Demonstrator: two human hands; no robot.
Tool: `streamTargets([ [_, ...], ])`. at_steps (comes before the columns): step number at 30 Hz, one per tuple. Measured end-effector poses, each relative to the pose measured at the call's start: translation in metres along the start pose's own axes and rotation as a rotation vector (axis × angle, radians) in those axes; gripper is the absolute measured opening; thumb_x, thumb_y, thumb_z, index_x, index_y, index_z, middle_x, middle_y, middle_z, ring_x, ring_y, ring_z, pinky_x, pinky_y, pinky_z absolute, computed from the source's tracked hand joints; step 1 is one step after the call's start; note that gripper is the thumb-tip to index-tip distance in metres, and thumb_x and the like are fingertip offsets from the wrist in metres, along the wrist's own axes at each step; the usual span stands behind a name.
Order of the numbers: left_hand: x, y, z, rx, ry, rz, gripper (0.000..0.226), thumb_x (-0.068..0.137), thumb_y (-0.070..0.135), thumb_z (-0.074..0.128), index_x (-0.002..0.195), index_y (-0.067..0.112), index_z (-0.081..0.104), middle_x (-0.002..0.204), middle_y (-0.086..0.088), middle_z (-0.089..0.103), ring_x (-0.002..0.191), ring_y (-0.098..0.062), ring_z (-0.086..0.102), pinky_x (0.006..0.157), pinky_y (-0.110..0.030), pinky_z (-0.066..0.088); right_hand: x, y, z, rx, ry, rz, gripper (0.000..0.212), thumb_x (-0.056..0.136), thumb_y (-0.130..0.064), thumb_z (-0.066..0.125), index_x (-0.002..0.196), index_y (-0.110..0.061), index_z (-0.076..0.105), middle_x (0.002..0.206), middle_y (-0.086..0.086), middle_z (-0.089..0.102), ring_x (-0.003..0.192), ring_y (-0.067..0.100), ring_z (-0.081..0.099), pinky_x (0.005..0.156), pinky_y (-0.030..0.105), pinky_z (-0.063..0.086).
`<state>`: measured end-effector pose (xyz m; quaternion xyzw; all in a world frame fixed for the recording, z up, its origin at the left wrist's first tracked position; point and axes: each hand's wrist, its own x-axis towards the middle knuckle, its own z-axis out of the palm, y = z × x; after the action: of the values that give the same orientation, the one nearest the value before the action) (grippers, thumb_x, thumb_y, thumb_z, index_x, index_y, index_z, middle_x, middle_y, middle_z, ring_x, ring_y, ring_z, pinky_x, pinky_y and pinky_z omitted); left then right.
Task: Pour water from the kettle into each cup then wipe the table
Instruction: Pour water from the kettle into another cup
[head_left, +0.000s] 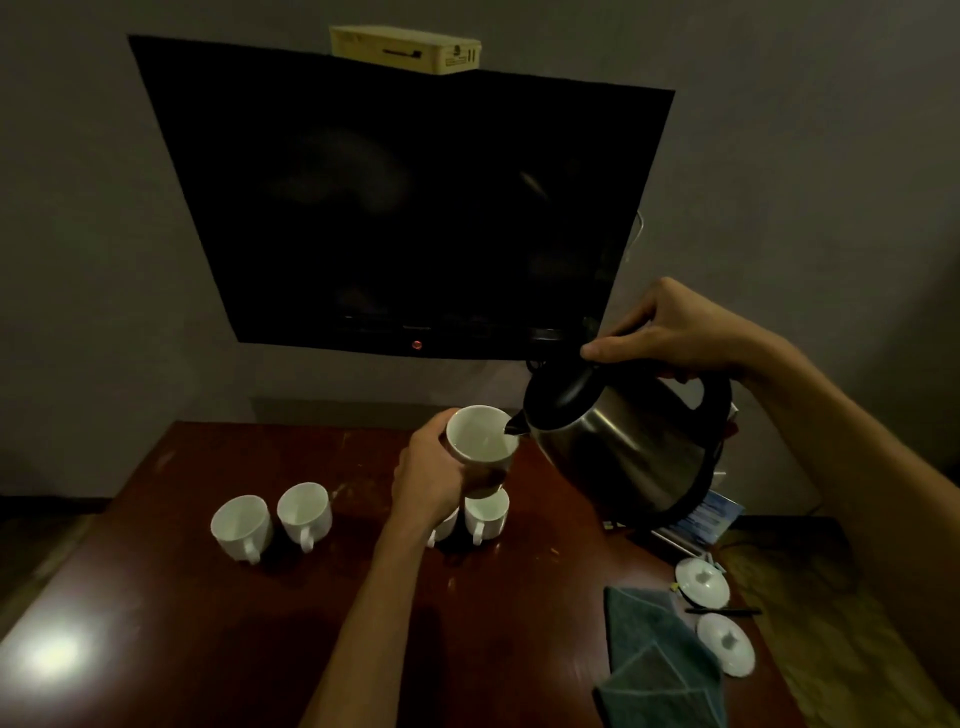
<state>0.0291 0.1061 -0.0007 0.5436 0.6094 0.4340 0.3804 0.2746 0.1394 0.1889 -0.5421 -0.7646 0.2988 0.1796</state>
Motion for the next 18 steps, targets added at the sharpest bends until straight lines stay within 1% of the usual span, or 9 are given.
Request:
streamTargets([
  [3, -0.0014, 0.0009, 0.0007, -0.001, 0.0, -0.003, 0.077, 0.045, 0.037, 0.093, 0.115, 0.042, 0.061, 0.104, 0.017, 0.068, 0.103, -0.012, 0.063, 0.091, -0.046, 0.054, 0.001, 0.0003, -0.0005, -0.012, -0.01, -0.001, 0.033, 0.081, -0.038, 0.075, 0.09, -0.006, 0.079, 0.06, 0.003, 0.063, 0.041, 0.007, 0.049, 0.038, 0.016, 0.038],
  [7, -0.0038, 0.0017, 0.0009, -0.011, -0.002, -0.014, 0.077, 0.046, 0.037, 0.092, 0.116, 0.041, 0.062, 0.104, 0.017, 0.068, 0.103, -0.011, 0.063, 0.091, -0.046, 0.054, 0.0024, 0.0, -0.0001, -0.015, -0.017, -0.017, 0.039, 0.076, -0.042, 0.075, 0.089, -0.005, 0.079, 0.06, 0.006, 0.062, 0.041, 0.009, 0.048, 0.038, 0.016, 0.038],
  [10, -0.0047, 0.0026, 0.0001, -0.024, -0.011, -0.02, 0.08, 0.039, 0.048, 0.087, 0.115, 0.042, 0.061, 0.104, 0.017, 0.068, 0.103, -0.009, 0.063, 0.091, -0.045, 0.055, 0.0032, 0.001, 0.0004, -0.007, -0.016, -0.014, 0.035, 0.079, -0.041, 0.075, 0.089, -0.008, 0.08, 0.056, 0.002, 0.061, 0.042, 0.011, 0.048, 0.039, 0.018, 0.038],
  [13, -0.0042, 0.0027, -0.0005, -0.025, -0.007, -0.022, 0.082, 0.036, 0.051, 0.085, 0.113, 0.044, 0.061, 0.104, 0.018, 0.069, 0.102, -0.009, 0.064, 0.09, -0.045, 0.055, 0.0043, 0.0022, 0.0015, -0.016, -0.014, -0.005, 0.029, 0.083, -0.037, 0.076, 0.089, -0.009, 0.08, 0.051, -0.002, 0.061, 0.041, 0.009, 0.047, 0.038, 0.018, 0.037],
  [15, -0.0041, 0.002, -0.0009, -0.024, -0.003, -0.024, 0.077, 0.04, 0.044, 0.089, 0.112, 0.043, 0.061, 0.103, 0.018, 0.069, 0.102, -0.009, 0.063, 0.09, -0.044, 0.055, 0.005, 0.0024, 0.0017, -0.011, -0.012, -0.004, 0.029, 0.083, -0.036, 0.075, 0.089, -0.008, 0.079, 0.053, -0.003, 0.062, 0.041, 0.008, 0.048, 0.038, 0.017, 0.037],
  [18, -0.0031, 0.0003, -0.0014, -0.015, -0.004, -0.02, 0.073, 0.049, 0.031, 0.094, 0.113, 0.041, 0.061, 0.104, 0.017, 0.067, 0.104, -0.01, 0.062, 0.092, -0.044, 0.054, 0.0059, 0.0016, 0.0017, -0.006, -0.018, -0.003, 0.03, 0.08, -0.039, 0.075, 0.087, -0.009, 0.079, 0.059, 0.002, 0.063, 0.042, 0.01, 0.049, 0.038, 0.017, 0.038],
])
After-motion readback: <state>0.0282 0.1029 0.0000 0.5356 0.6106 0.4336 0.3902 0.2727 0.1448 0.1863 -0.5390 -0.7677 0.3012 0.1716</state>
